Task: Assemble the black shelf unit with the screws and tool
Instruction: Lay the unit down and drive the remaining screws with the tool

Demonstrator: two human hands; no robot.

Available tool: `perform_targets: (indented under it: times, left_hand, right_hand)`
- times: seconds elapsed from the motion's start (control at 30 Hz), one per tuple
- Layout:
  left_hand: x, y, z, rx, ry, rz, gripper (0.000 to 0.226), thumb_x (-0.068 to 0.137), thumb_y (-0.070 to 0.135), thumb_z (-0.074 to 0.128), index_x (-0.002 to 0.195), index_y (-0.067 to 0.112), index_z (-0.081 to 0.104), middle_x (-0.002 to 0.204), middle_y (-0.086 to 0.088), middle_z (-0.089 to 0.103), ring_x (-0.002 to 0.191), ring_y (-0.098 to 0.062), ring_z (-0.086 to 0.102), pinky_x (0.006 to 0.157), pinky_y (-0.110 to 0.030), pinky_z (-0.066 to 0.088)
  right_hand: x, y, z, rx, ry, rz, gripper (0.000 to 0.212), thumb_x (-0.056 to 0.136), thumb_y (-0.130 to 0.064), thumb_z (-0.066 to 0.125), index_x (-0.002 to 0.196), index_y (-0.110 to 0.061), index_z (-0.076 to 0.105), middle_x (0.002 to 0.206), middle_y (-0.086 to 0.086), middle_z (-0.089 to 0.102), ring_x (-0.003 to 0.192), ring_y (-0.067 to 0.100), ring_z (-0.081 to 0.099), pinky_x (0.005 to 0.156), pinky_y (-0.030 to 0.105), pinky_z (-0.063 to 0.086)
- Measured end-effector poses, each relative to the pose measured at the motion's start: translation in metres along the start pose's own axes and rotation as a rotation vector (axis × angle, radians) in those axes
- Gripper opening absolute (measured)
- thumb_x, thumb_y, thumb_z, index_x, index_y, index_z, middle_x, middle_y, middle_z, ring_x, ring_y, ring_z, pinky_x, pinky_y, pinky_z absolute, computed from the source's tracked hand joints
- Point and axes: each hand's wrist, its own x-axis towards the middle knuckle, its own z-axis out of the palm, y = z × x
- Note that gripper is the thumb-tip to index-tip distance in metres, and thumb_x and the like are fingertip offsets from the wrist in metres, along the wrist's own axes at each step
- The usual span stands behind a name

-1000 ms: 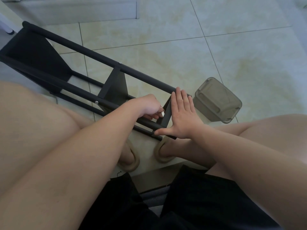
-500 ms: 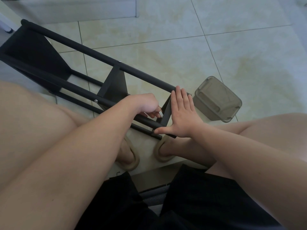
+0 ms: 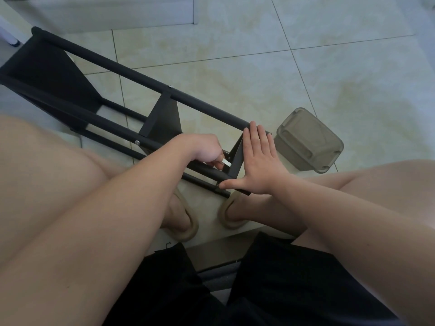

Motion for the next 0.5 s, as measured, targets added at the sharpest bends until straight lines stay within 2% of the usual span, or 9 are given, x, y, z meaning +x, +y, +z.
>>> perform_targets:
  times: [0.1, 0.23, 0.4, 0.5]
  left_hand:
    - [-0.0012, -0.0001, -0.0007, 0.108, -0.031, 0.045, 0.029, 0.101, 0.014, 0.049, 0.107, 0.004, 0.075, 0.114, -0.011, 0.073, 0.112, -0.032, 0.063, 0.100, -0.041, 0.045]
    - [-0.0041, -0.0010, -0.0014, 0.148, -0.021, 0.065, 0.025, 0.099, 0.016, 0.053, 0.102, 0.008, 0.077, 0.088, 0.004, 0.068, 0.091, -0.022, 0.059, 0.082, -0.033, 0.045]
    - [-0.0058, 0.0010, -0.0014, 0.221, -0.045, 0.078, 0.025, 0.100, 0.018, 0.055, 0.114, 0.008, 0.072, 0.105, -0.004, 0.066, 0.096, -0.020, 0.057, 0.082, -0.030, 0.041]
    - [-0.0059, 0.0027, -0.0013, 0.250, -0.050, 0.071, 0.025, 0.099, 0.018, 0.055, 0.115, 0.009, 0.071, 0.113, -0.006, 0.066, 0.104, -0.024, 0.059, 0.088, -0.035, 0.044]
  right_hand:
    - [-0.0001, -0.0002, -0.0004, 0.006, -0.003, -0.003, 0.158, 0.043, -0.110, 0.010, 0.155, -0.003, -0.023, 0.161, 0.015, -0.035, 0.149, 0.032, -0.033, 0.123, 0.048, -0.017]
    - [-0.0006, -0.0004, -0.0004, 0.001, -0.005, -0.005, 0.158, 0.043, -0.110, 0.008, 0.155, -0.003, -0.023, 0.161, 0.015, -0.035, 0.149, 0.032, -0.033, 0.123, 0.049, -0.016]
    - [-0.0008, -0.0006, -0.0009, 0.003, -0.005, -0.003, 0.158, 0.043, -0.110, 0.010, 0.155, -0.003, -0.023, 0.161, 0.015, -0.035, 0.149, 0.032, -0.033, 0.123, 0.048, -0.016]
    - [-0.0007, -0.0007, -0.0005, 0.010, -0.003, -0.004, 0.158, 0.044, -0.110, 0.012, 0.155, -0.003, -0.023, 0.161, 0.014, -0.035, 0.149, 0.031, -0.033, 0.123, 0.047, -0.017]
